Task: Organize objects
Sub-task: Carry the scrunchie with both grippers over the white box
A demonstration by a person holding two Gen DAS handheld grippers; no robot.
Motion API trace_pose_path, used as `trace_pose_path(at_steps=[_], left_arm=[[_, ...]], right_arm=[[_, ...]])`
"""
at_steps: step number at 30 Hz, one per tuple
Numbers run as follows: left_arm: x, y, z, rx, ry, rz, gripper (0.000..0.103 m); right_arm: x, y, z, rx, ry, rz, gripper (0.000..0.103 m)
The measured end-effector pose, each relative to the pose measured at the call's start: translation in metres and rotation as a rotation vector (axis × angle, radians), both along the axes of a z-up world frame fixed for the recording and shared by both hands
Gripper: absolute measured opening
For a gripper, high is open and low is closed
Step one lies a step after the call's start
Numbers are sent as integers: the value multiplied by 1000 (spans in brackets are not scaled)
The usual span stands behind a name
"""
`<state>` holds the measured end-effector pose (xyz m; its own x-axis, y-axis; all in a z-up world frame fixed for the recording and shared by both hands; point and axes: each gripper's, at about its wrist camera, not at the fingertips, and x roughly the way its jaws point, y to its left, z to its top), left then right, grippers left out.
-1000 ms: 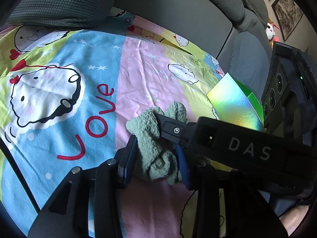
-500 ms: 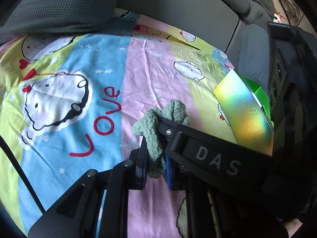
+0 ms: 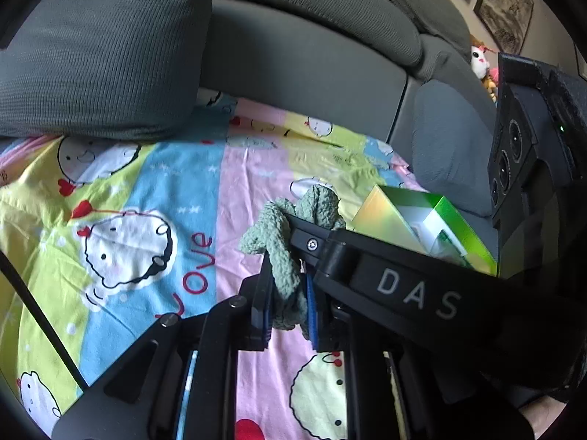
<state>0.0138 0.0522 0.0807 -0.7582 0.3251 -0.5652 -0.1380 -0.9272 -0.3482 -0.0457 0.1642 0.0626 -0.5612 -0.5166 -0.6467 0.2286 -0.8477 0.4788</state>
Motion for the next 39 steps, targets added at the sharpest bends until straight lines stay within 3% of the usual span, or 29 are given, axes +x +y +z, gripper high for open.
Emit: trace_pose_path(at_steps=[39], left_arm=[[44, 45, 62, -54, 276, -89, 12]], right_arm=[[49, 51, 70, -96, 237, -59, 28]])
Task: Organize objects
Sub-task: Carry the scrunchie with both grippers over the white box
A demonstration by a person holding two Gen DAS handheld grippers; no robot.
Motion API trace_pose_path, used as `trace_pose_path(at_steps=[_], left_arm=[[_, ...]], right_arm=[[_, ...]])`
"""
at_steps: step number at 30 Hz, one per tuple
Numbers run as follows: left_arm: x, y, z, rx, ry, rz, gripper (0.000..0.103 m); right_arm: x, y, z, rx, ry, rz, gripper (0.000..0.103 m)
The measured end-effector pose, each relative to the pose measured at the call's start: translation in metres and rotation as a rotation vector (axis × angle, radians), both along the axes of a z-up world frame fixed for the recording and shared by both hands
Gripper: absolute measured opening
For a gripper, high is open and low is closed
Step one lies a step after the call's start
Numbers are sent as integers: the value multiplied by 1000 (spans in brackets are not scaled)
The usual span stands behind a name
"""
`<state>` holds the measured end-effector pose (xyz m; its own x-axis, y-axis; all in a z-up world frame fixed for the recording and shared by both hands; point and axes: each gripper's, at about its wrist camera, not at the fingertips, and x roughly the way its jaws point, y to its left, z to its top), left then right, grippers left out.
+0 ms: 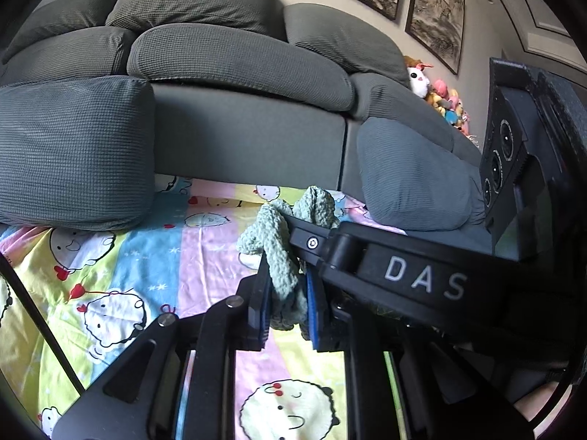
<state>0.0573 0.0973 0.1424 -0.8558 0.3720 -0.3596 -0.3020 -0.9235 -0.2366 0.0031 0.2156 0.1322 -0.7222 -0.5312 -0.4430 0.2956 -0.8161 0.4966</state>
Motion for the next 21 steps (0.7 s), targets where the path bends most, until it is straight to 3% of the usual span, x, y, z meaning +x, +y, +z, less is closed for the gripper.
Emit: trace_pose_path(at_steps=[6, 21], left_arm=[[1, 16, 6, -35, 32, -32, 13], [-10, 59, 10, -86, 24, -133, 14]], right_arm=[[5, 17, 3, -35, 15, -32, 28], [9, 67, -4, -123, -5, -143, 28]])
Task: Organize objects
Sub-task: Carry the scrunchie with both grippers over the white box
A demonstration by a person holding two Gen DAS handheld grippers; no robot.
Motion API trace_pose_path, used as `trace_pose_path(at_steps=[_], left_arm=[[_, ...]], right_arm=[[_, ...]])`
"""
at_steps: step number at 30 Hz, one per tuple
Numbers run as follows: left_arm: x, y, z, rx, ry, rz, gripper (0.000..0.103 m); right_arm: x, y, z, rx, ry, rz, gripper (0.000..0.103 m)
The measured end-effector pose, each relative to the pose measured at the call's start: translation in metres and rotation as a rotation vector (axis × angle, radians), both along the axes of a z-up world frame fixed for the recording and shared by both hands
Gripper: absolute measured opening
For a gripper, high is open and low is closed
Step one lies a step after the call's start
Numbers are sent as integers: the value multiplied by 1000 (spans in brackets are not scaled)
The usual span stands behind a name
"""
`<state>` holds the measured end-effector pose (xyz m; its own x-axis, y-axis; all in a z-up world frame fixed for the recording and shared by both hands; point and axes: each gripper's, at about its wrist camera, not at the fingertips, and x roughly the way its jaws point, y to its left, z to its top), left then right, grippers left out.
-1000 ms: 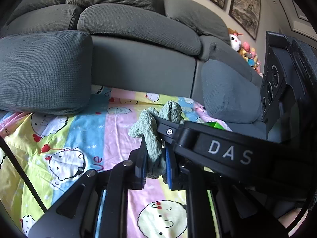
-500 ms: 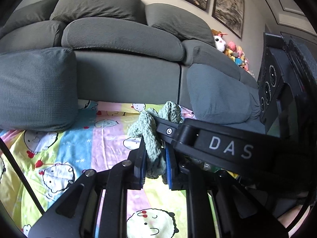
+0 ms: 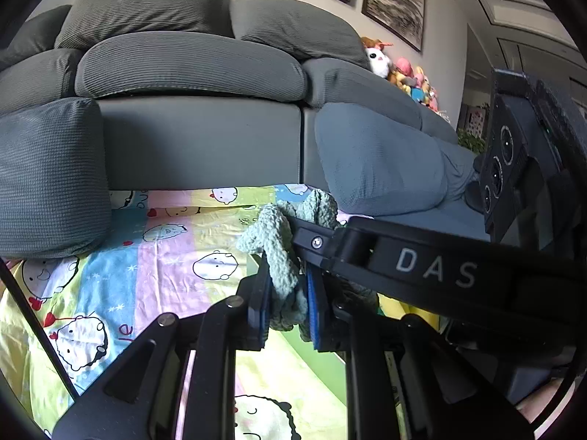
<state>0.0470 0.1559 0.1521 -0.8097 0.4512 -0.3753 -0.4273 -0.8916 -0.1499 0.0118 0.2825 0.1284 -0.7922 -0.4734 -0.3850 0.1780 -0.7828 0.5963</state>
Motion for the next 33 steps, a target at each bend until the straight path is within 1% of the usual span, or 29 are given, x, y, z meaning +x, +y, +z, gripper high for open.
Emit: trace_pose_path(at_steps=[13, 33], left_arm=[[-6, 29, -5, -62, -13, -51, 14], [-9, 52, -9, -70, -41, -98, 14]], right_arm=[[1, 31, -9, -37, -42, -71, 29], [4, 56, -18, -65, -70, -126, 29]])
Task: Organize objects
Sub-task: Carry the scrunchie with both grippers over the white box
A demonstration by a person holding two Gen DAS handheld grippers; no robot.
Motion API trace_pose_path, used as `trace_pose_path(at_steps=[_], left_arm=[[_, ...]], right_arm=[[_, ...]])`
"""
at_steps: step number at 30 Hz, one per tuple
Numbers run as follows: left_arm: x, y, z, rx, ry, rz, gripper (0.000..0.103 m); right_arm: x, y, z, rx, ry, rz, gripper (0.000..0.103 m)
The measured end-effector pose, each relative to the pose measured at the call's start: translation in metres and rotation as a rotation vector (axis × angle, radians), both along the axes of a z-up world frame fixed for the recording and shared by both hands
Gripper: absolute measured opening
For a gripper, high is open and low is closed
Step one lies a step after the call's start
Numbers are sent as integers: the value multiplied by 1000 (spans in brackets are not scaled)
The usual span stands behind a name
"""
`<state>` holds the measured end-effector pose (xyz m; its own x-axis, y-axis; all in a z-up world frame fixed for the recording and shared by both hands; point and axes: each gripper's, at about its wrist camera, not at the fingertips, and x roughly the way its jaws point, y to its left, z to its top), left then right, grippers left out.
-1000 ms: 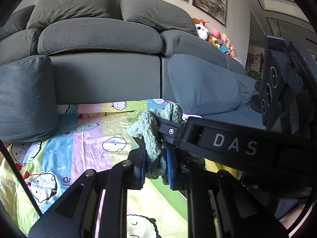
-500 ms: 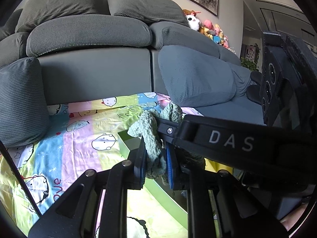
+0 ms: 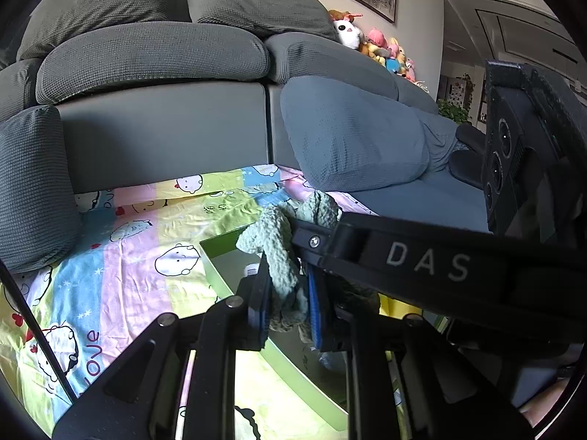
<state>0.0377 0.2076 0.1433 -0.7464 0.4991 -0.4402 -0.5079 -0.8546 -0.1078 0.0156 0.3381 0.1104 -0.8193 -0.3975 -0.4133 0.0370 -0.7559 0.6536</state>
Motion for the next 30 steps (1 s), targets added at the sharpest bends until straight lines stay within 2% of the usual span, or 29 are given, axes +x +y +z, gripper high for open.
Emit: trace_pose_path(at_steps=[30], left_arm=[[-12, 18, -17, 7, -85, -53, 14]], right_arm=[[-7, 16, -14, 18, -100, -69, 29]])
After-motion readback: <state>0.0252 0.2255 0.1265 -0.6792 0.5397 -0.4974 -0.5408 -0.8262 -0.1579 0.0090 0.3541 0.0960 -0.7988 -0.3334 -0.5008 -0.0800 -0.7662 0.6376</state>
